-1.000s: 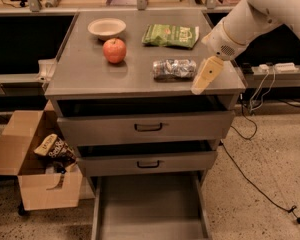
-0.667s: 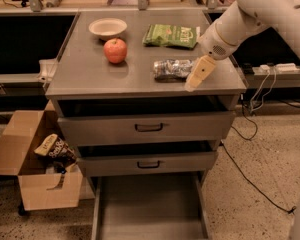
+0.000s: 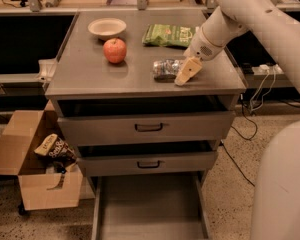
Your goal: Place redbull can into bottom drawer
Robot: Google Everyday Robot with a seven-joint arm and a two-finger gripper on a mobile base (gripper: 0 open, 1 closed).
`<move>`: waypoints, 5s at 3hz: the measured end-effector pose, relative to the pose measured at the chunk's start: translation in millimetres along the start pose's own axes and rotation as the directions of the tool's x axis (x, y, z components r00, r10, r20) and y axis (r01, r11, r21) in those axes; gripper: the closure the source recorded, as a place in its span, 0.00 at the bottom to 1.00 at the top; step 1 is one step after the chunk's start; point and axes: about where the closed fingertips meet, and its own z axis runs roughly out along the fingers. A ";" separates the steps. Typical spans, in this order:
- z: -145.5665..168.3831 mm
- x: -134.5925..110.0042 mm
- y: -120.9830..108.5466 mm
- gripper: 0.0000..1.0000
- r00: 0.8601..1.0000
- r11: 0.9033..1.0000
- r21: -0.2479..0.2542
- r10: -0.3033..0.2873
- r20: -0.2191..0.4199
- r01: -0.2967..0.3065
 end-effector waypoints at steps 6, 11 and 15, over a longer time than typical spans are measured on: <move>-107.9 22.4 94.8 1.00 0.968 0.999 0.015 -0.033 0.247 0.030; 32.4 158.5 213.2 1.00 0.993 0.978 -0.192 0.096 0.074 -0.080; 214.6 308.5 306.5 1.00 0.930 0.862 -0.359 0.361 -0.064 -0.359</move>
Offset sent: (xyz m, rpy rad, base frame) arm -0.0092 0.0103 0.0391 0.0735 -0.0724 0.0445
